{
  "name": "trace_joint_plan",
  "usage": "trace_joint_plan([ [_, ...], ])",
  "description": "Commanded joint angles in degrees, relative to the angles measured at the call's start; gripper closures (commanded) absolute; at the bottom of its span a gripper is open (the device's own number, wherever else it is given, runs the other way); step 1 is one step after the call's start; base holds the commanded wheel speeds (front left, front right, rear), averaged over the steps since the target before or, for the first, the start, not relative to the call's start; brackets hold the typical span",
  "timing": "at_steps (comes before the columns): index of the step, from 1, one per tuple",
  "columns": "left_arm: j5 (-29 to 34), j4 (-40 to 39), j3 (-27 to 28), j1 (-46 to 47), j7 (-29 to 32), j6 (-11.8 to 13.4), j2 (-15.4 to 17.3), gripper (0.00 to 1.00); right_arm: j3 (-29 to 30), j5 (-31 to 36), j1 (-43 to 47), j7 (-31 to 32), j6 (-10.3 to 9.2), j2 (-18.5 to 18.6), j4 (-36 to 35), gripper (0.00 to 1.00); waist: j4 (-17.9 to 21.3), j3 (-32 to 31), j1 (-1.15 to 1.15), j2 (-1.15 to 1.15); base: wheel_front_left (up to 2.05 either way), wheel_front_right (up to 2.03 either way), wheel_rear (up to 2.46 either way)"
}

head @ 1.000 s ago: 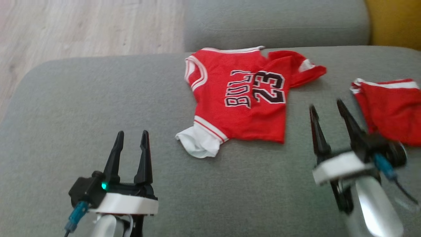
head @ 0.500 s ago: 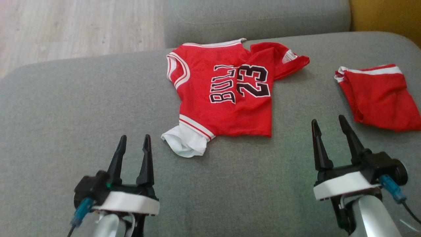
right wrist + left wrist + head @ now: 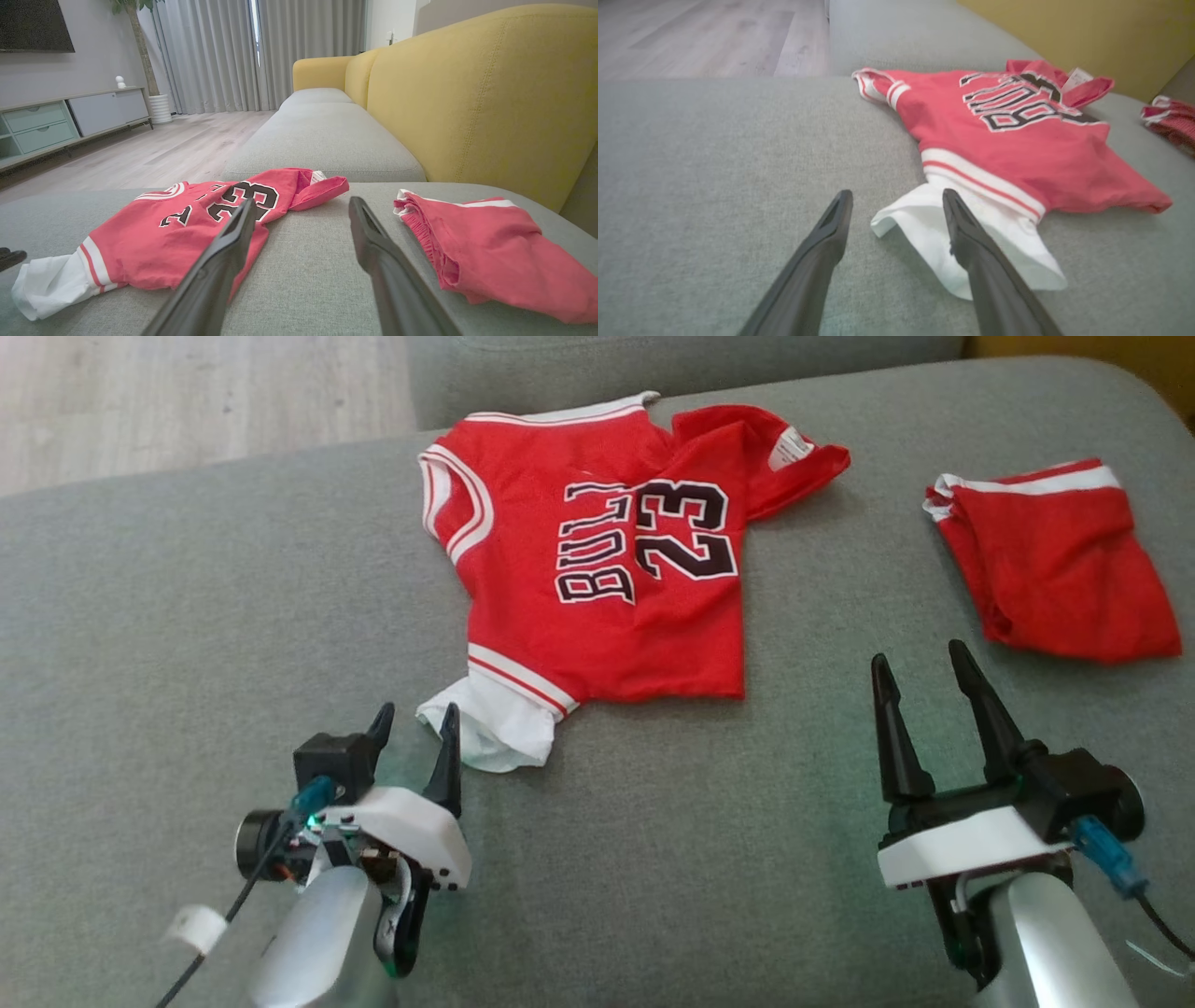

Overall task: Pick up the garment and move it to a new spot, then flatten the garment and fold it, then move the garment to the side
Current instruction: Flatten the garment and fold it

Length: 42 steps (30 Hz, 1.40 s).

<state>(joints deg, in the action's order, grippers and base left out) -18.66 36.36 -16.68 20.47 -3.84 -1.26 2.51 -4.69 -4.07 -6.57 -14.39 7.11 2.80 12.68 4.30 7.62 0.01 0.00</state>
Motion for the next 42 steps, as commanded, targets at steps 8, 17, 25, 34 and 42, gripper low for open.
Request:
trace_joint_plan([
  [8, 0.7, 5.0, 1.5, 6.0, 1.6, 2.2, 1.1, 0.0, -1.9, -1.1, -3.2, -0.6, 0.37, 0.1, -2.2, 0.0, 1.7, 1.4, -0.01, 0.0, 0.0, 0.0, 0.0],
  [17, 0.5, 9.7, 0.3, 7.0, 4.7, 1.9, 1.4, 1.0, -1.8, -1.7, -3.5, -0.6, 0.37, 0.1, -2.3, 0.0, 2.5, 1.6, -0.01, 0.0, 0.0, 0.0, 0.0],
  [25, -0.3, 8.2, 1.5, 7.5, -1.1, 2.6, 1.6, 1.0, -1.6, -1.8, -3.5, -0.6, 0.37, 0.1, -2.3, 0.0, 2.0, 0.8, -0.01, 0.0, 0.0, 0.0, 0.0],
  [34, -2.2, 0.0, 8.5, 8.6, -11.0, 5.2, 3.6, 1.0, -1.9, -1.5, -3.2, -0.6, 0.37, 0.1, -2.3, 0.0, 0.0, 0.2, -0.01, 0.0, 0.0, 0.0, 0.0],
  [42, 1.7, -16.7, 19.2, 3.8, -11.1, 7.5, 4.6, 1.0, -2.5, -1.5, -3.3, -0.6, 0.37, 0.1, -2.2, 0.0, -1.2, 0.4, -0.01, 0.0, 0.0, 0.0, 0.0],
])
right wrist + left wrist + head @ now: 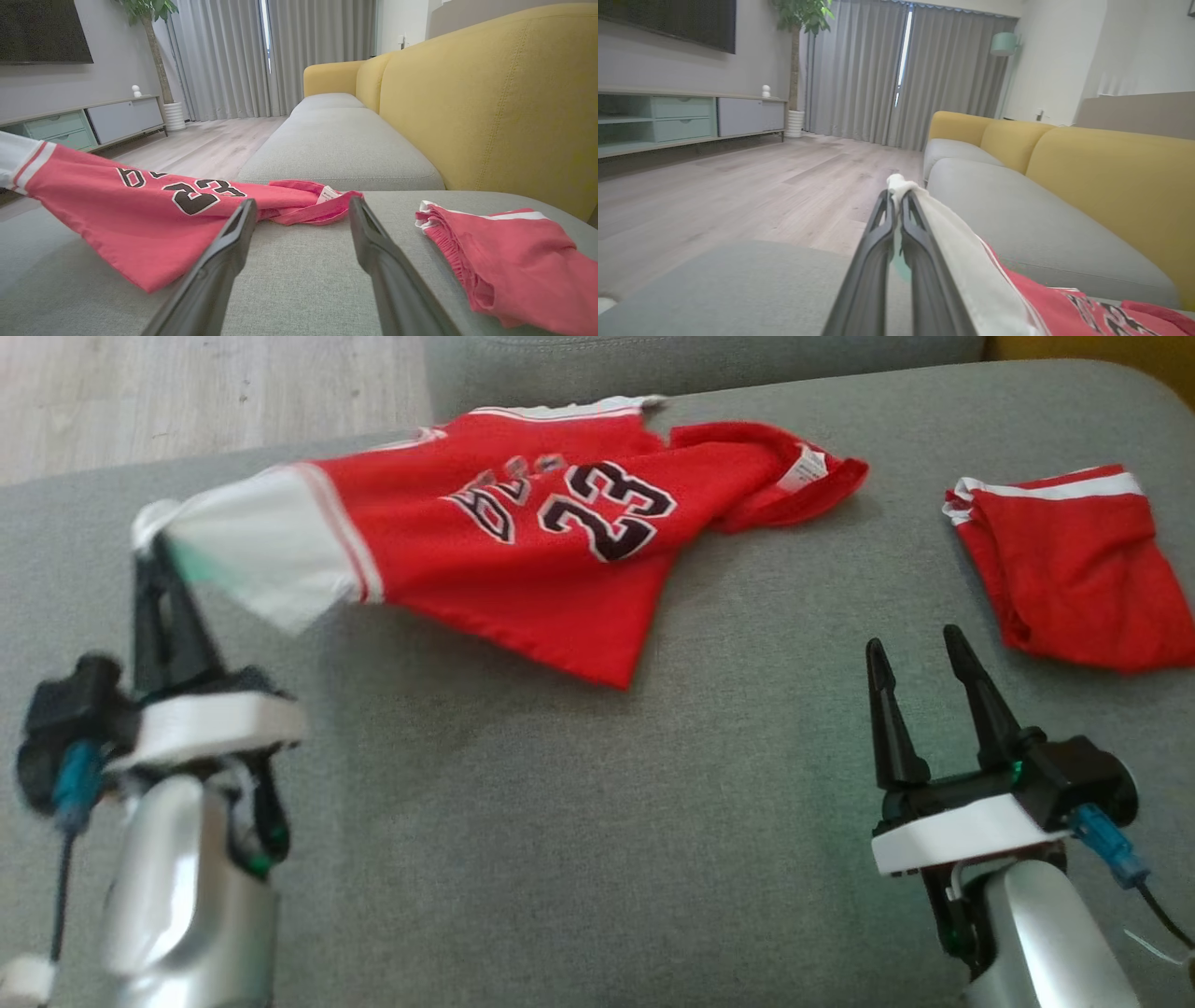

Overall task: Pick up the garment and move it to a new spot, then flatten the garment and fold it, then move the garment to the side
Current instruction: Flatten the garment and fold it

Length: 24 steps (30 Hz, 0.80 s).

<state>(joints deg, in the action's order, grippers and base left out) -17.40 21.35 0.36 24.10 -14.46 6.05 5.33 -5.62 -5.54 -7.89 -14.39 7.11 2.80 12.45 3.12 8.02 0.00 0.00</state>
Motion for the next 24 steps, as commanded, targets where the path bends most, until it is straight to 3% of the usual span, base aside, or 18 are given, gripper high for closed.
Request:
trace_joint_plan([
  [1, 0.9, -2.5, 3.2, -0.5, -0.5, 0.1, 1.7, 1.0, -1.7, 0.0, -2.0, -0.6, 0.37, 0.1, -1.9, 0.0, -0.2, 0.0, 0.0, 0.0, 0.0, 0.0, 0.0],
  [7, 3.2, -3.3, 7.3, -3.1, -0.5, -1.4, 1.1, 1.0, -2.0, 0.2, -1.9, -0.6, 0.37, 0.1, -1.7, 0.0, -0.8, 0.1, 0.0, 0.0, 0.0, 0.0, 0.0],
  [8, 3.6, -3.0, 7.6, -3.3, -0.5, -1.6, 1.0, 0.93, -2.0, 0.2, -1.9, -0.6, 0.37, 0.1, -1.6, 0.0, -1.0, 0.1, 0.0, 0.0, 0.0, 0.0, 0.0],
  [9, 4.1, -2.8, 7.9, -3.5, -0.5, -1.8, 0.9, 0.42, -2.2, 0.3, -1.9, -0.6, 0.37, 0.1, -1.4, 0.0, -1.1, 0.1, 0.0, 0.0, 0.0, 0.0, 0.0],
  [10, 4.6, -2.7, 8.3, -3.8, -0.5, -1.8, 0.7, 0.0, -2.3, 0.4, -1.9, -0.6, 0.37, 0.1, -1.3, 0.0, -1.2, 0.0, 0.0, 0.0, 0.0, 0.0, 0.0],
  [16, 6.6, -5.1, 9.5, -5.8, -0.5, -3.7, -0.5, 0.0, -2.6, 0.5, -1.6, -0.6, 0.37, 0.1, -0.8, 0.0, -1.9, -0.9, 0.0, 0.0, 0.0, 0.0, 0.0],
  [24, 8.4, -11.1, 6.0, -10.9, -0.5, -7.8, -2.0, 0.0, -2.8, 0.4, -0.3, -0.6, 0.37, 0.1, 0.1, 0.0, -3.8, -2.8, 0.0, 0.0, 0.0, 0.0, 0.0],
])
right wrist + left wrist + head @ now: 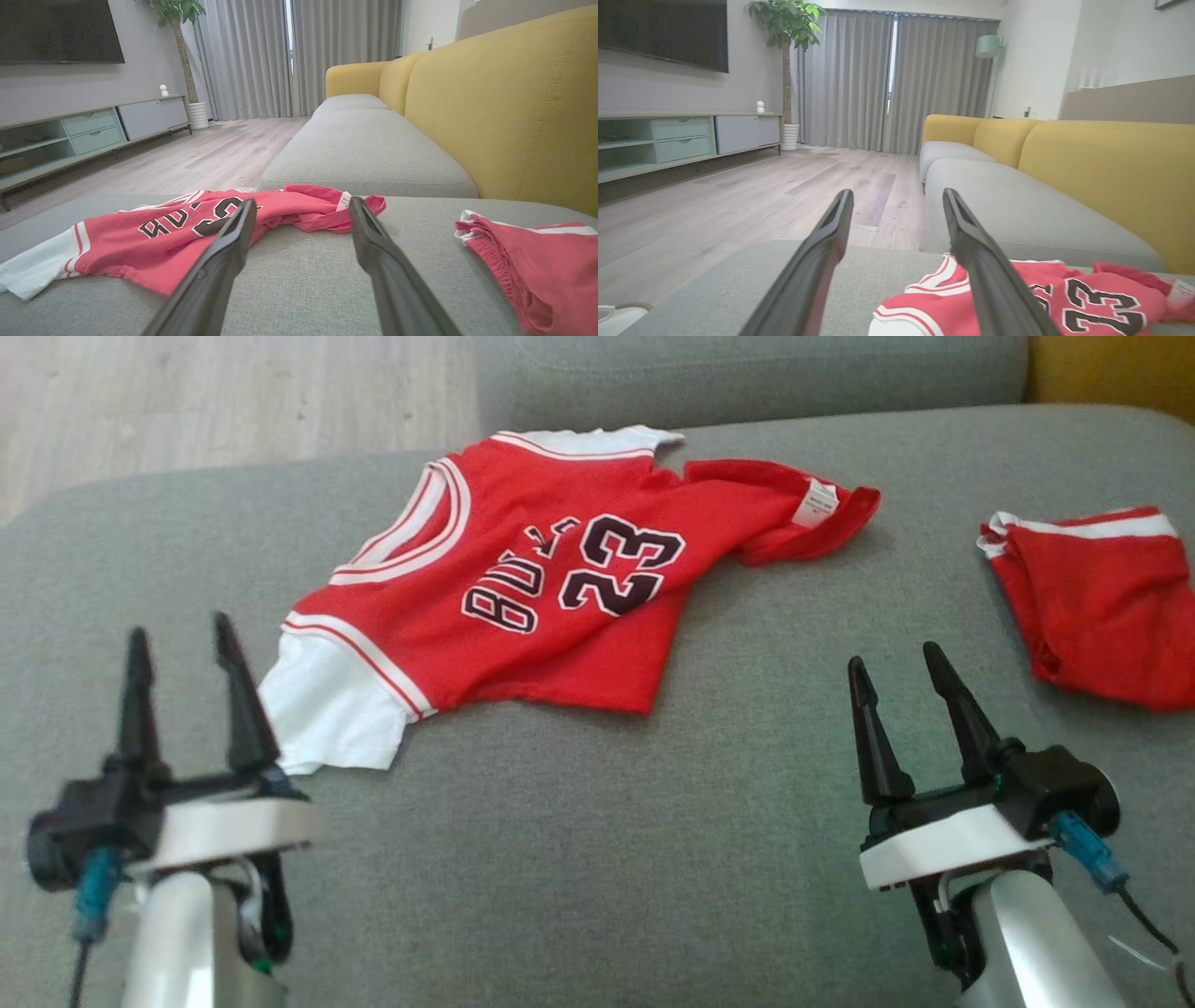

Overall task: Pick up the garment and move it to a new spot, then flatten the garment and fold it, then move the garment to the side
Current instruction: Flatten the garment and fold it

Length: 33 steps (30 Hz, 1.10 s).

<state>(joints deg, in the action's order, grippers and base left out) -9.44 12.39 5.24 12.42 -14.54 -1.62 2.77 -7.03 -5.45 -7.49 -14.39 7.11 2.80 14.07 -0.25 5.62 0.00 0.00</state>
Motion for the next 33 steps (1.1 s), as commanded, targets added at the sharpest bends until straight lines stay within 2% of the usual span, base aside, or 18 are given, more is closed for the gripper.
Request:
trace_joint_plan([
  [1, 0.2, -2.8, 0.5, -0.2, -0.5, -0.4, 0.4, 0.0, -1.5, 0.2, -0.5, -0.6, 0.37, 0.1, -1.3, 0.0, -0.7, -0.6, 0.0, 0.0, 0.0, 0.0, 0.0],
  [6, -0.7, -4.7, -3.8, -3.6, -0.5, -1.3, 0.2, 0.0, -1.7, -0.1, 0.0, -0.6, 0.37, 0.1, -0.3, 0.0, -2.1, -1.3, 0.0, 0.0, 0.0, 0.0, 0.0],
  [14, -3.8, -5.5, -10.6, -5.0, -0.5, 0.0, 0.1, 0.0, -4.1, -0.7, -2.3, -0.3, 0.37, 0.1, 5.2, 0.0, -6.0, -0.9, 0.0, 0.0, 0.0, 0.0, 0.0],
  [25, -5.7, -3.9, -14.4, -3.7, -0.5, 0.8, 0.1, 0.0, -7.9, -10.0, -16.3, 8.4, 0.37, 0.1, 24.4, 0.0, -12.9, 1.9, 0.0, 0.0, 0.0, 0.0, 0.0],
  [29, -6.1, -3.5, -14.9, -3.3, -0.5, 1.0, 0.1, 0.0, -8.4, -14.1, -21.3, 10.5, 0.37, 0.1, 33.4, 0.0, -14.6, 2.2, 0.0, 0.0, 0.0, 0.0, 0.0],
  [33, -6.3, -3.4, -15.1, -3.2, -0.5, 1.2, 0.1, 0.0, -11.2, -18.4, -23.8, 11.8, 0.37, 0.1, 37.8, 0.0, -15.0, 2.3, 0.0, 0.0, 0.0, 0.0, 0.0],
])
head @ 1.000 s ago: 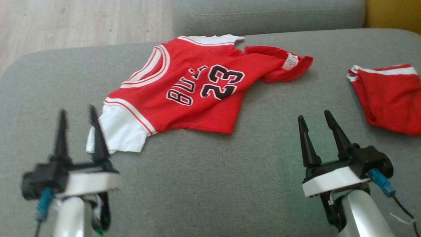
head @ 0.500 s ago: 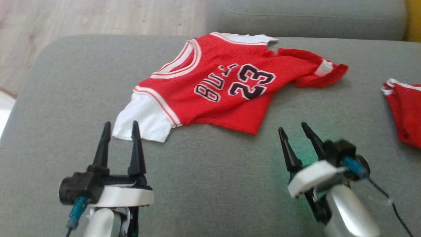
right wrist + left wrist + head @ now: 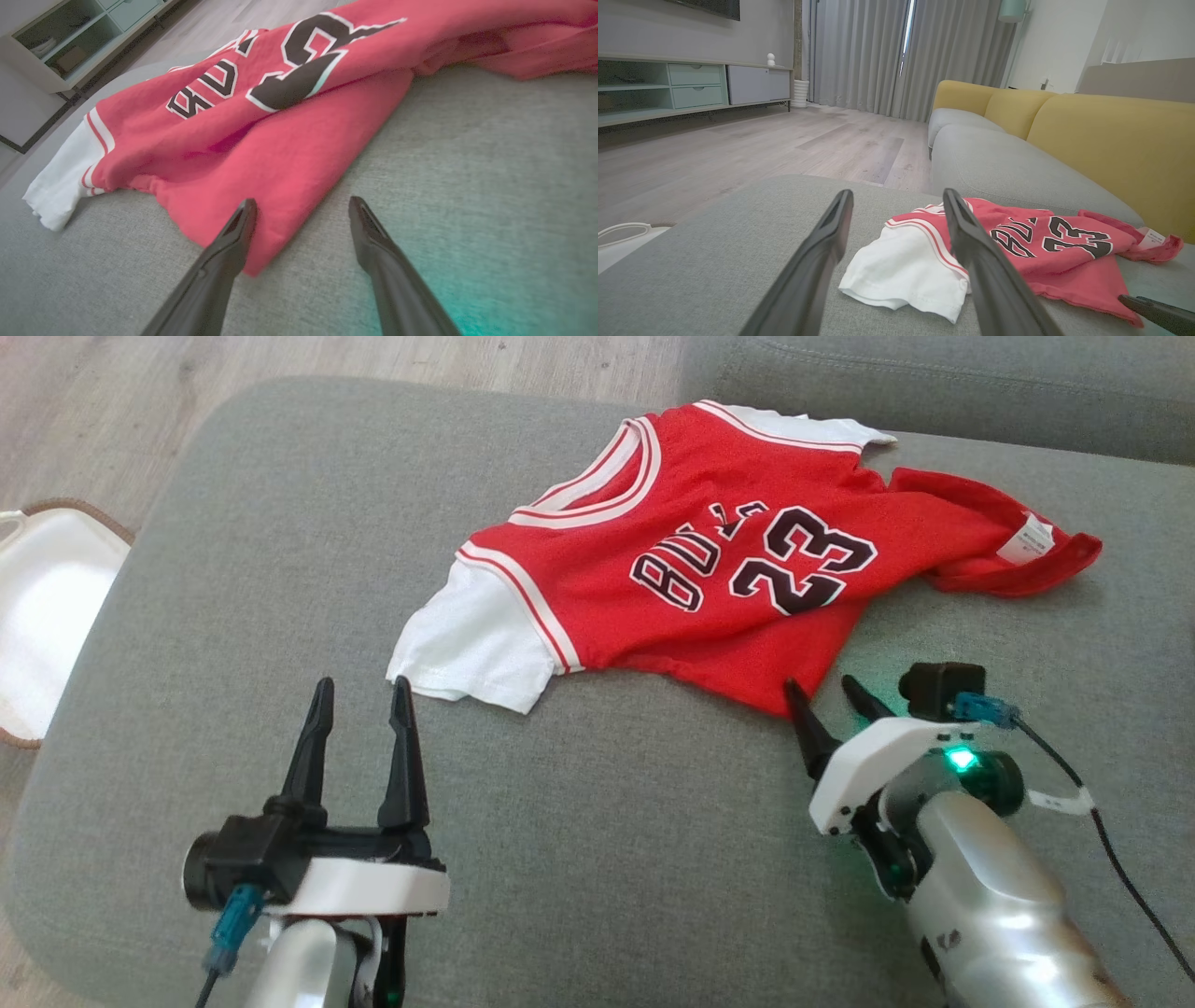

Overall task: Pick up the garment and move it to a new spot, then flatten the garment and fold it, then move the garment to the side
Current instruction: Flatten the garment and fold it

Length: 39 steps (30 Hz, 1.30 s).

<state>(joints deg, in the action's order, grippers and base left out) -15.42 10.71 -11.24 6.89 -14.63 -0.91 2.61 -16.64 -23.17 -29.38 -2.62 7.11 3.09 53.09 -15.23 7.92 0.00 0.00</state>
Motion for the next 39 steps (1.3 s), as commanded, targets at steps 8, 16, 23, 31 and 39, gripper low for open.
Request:
trace_joint_plan([
  [8, -0.5, -1.7, 1.6, 2.6, -0.4, 0.7, 0.3, 0.0, -7.0, -4.2, -5.6, -5.5, 0.37, -0.2, 2.7, 1.0, 1.7, 0.2, 0.0, 0.0, 0.0, 0.0, 0.0],
  [16, -0.3, -2.1, 2.5, 2.1, -0.4, 0.7, 0.3, 0.0, -2.6, -2.3, -6.6, -11.7, 0.37, -0.2, 5.6, 1.0, 4.7, -1.5, 0.0, 0.0, 0.0, 0.0, 0.0],
  [23, -0.5, -2.7, 3.1, 0.5, -0.4, 0.8, 0.3, 0.0, 8.9, 6.4, -3.7, -12.3, 0.37, 0.3, 3.3, 1.0, 8.3, -3.7, 0.0, 0.0, 0.0, 0.0, 0.0],
  [31, -1.0, -3.2, 2.6, -0.4, -0.4, 0.8, 0.3, 0.0, 28.5, 26.8, 1.0, -11.5, 0.37, 0.3, -7.8, 1.0, 9.4, -4.6, 0.0, 0.0, 0.0, 0.0, 0.0],
  [39, -1.6, -2.5, 1.3, 0.5, -0.4, 0.2, 0.3, 0.0, 20.6, 29.7, 1.0, -6.7, 0.37, -0.2, -18.4, 1.0, 6.1, -2.6, 0.0, 0.0, 0.0, 0.0, 0.0],
])
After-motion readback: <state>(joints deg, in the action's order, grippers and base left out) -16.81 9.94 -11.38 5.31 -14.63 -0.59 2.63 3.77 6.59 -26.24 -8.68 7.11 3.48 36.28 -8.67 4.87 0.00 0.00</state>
